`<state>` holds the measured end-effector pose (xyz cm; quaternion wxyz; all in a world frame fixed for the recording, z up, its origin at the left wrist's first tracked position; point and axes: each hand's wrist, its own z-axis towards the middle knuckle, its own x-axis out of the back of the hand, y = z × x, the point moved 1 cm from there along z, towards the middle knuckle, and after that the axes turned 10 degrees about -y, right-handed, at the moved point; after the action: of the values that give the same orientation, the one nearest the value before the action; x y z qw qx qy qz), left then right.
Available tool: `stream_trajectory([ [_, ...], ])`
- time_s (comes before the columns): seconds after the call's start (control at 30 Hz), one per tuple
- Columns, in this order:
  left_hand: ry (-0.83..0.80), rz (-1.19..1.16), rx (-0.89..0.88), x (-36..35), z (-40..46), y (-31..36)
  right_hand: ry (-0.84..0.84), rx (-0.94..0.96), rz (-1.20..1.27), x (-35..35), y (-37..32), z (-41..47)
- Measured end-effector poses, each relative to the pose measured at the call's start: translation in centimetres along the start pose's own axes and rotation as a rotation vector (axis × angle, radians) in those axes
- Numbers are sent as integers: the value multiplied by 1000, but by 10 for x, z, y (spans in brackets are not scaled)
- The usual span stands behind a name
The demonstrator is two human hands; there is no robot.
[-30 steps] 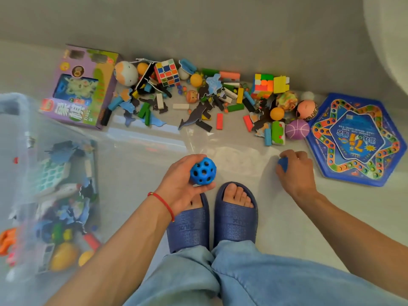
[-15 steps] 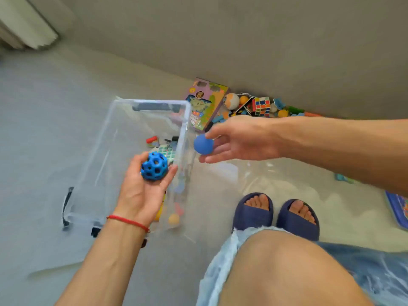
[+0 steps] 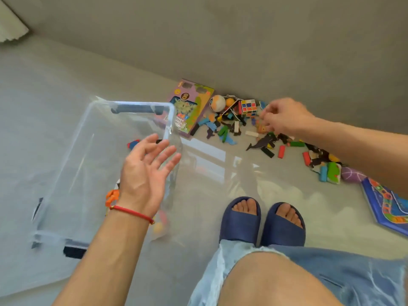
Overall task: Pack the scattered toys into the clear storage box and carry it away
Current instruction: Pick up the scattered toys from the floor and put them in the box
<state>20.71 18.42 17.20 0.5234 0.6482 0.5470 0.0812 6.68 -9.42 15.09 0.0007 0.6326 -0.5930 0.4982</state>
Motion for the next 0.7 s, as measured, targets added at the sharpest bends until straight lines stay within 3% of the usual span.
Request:
stream_trajectory([
  [0.13,-131,343,127,-50,36,-72,90,-105,-266,7,93,20],
  [0.27,-226,724,228,-77,88,-151,-52,-130,-345,-30,156,48],
  [0.33,-314,914,219,-82,118,-184,-39,-102,-370,-46,173,66],
  [0.43,-414,1201,131,-90,161,-220,38,-95,-379,-69,184,90],
  [0.6,-552,1663,-181,-100,228,-271,182,-227,-276,-111,192,121],
  [0.7,-516,1783,-273,-97,241,-293,264,-217,-212,-124,198,133],
])
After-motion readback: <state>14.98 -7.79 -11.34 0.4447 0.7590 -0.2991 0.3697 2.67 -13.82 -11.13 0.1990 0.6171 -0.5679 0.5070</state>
